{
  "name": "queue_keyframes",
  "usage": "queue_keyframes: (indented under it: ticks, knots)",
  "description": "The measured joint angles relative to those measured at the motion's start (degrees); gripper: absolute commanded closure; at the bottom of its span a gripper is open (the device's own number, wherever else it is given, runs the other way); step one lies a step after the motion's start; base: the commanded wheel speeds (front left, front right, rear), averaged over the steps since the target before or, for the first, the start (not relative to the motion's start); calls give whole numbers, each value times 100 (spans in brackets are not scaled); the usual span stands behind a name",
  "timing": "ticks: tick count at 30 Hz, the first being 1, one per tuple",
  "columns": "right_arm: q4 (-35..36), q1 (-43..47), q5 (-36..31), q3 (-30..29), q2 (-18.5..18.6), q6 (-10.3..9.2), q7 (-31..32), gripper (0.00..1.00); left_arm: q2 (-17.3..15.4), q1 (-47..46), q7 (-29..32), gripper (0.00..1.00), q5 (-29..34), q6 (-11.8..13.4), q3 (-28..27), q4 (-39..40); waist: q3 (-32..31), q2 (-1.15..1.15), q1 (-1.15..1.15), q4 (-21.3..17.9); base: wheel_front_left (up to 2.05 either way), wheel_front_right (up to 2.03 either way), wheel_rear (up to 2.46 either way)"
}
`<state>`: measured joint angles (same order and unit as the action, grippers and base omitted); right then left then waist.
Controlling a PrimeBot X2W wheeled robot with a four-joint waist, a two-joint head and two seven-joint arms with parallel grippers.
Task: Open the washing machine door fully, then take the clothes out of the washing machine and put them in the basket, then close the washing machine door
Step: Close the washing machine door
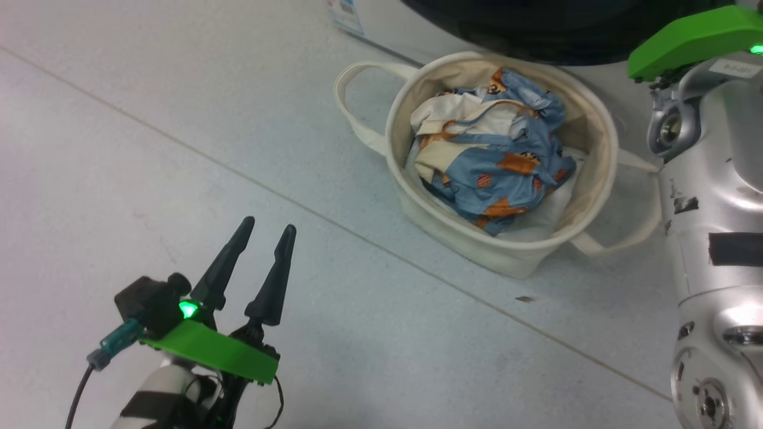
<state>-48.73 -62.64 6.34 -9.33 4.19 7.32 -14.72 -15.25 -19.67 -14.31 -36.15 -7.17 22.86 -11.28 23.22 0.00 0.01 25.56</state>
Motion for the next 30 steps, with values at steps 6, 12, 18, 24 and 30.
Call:
queue_keyframes:
  ticks: [6,12,18,24,30]
  knots:
    - [118,499,536,617,4,0,0,10,-46,74,0,0,0,0,-40,-56,-319,0,0,-218,0,0,0]
    - [288,1023,961,1129,4,0,0,0,-174,165,0,0,0,0,-111,-120,-648,0,0,-530,0,0,0]
    - [463,1445,1220,1605,1,0,0,0,-307,253,0,0,0,0,-149,-148,-923,0,-1,-858,0,0,0]
    - [907,2164,1591,2236,-1,0,0,0,-411,400,0,0,0,0,-285,-144,-1255,0,-1,-1300,0,0,0]
    - [1514,3127,1656,2898,-29,0,1,0,-456,609,0,0,0,0,-516,-133,-1554,0,-1,-1795,0,0,0]
